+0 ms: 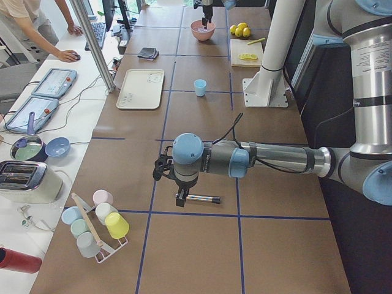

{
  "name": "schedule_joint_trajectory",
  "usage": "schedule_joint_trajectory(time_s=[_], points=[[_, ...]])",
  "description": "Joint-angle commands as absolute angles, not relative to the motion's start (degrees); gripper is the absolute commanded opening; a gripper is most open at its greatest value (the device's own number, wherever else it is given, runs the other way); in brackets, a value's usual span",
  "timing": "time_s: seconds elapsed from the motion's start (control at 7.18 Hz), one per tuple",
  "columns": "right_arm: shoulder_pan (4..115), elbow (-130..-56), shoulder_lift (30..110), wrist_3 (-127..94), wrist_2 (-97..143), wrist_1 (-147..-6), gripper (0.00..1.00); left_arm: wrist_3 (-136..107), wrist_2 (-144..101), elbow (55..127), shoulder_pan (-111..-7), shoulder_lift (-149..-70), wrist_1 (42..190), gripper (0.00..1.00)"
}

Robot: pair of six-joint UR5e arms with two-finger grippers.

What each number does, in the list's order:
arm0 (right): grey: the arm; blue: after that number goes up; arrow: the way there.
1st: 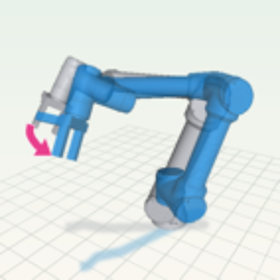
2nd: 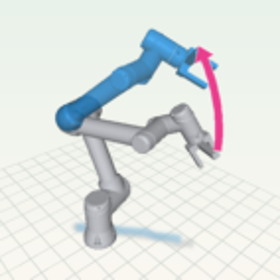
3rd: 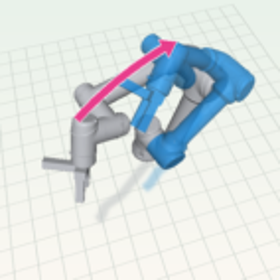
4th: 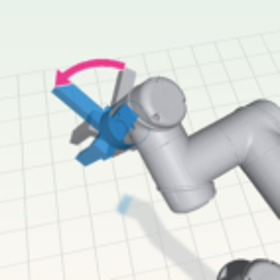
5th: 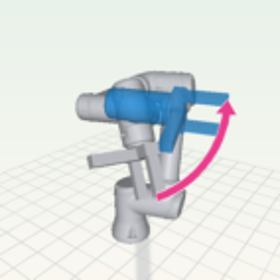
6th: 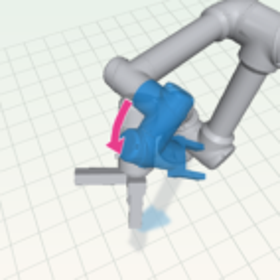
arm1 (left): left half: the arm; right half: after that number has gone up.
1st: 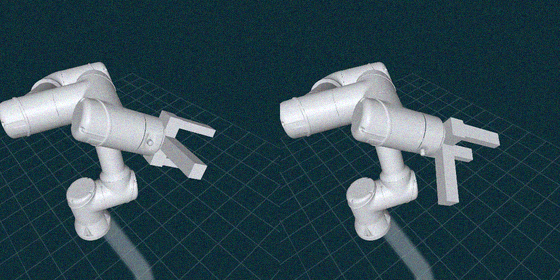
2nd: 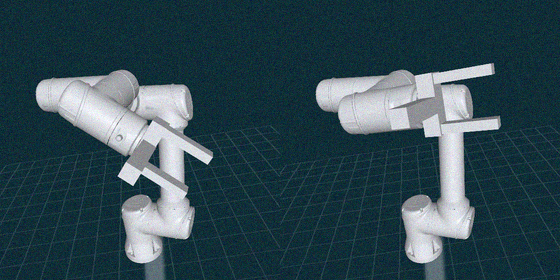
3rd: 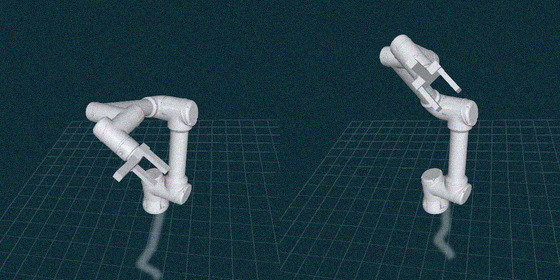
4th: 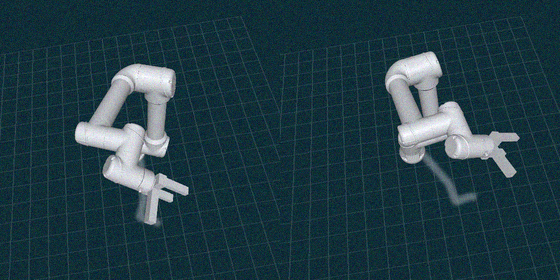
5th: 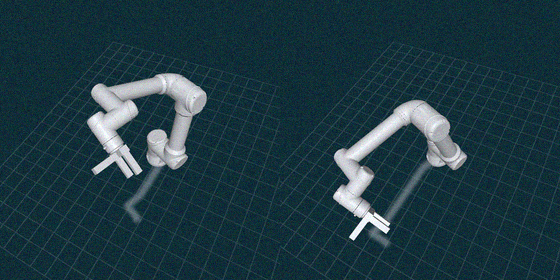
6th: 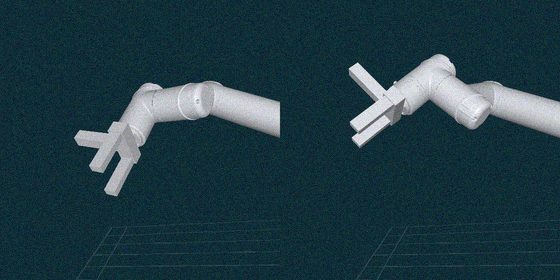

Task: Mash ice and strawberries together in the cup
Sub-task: 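Lower the right gripper into the bowl and grasp another ice cube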

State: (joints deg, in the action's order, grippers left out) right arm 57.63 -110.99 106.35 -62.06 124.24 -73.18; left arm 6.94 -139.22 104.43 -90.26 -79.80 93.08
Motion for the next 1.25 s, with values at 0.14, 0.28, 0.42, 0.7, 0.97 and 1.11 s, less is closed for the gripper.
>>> schedule_joint_trajectory(time_s=[0.14, 0.28, 0.42, 0.7, 0.97, 1.11], points=[[57.48, -107.94, 104.51, -62.49, 124.45, -73.21, 0.75, 6.94, -139.22, 104.59, -90.35, -79.80, 93.08, 1.00], [57.48, -107.41, 103.72, -64.23, 124.54, -73.30, 0.74, 6.94, -139.22, 104.76, -90.35, -79.80, 93.08, 1.00], [57.39, -107.23, 103.36, -66.86, 124.54, -73.21, 0.71, 6.94, -139.22, 104.94, -90.35, -79.80, 92.99, 1.00], [57.39, -107.23, 103.36, -67.06, 124.54, -73.21, 0.60, 6.94, -139.22, 104.94, -90.35, -79.80, 92.99, 1.00], [57.39, -107.31, 103.27, -68.29, 124.89, -73.21, 0.11, 6.94, -139.22, 105.03, -90.35, -79.80, 92.99, 1.00], [57.39, -107.75, 103.27, -68.12, 126.20, -73.13, 0.01, 6.94, -139.22, 105.03, -90.35, -79.72, 92.99, 1.00]])
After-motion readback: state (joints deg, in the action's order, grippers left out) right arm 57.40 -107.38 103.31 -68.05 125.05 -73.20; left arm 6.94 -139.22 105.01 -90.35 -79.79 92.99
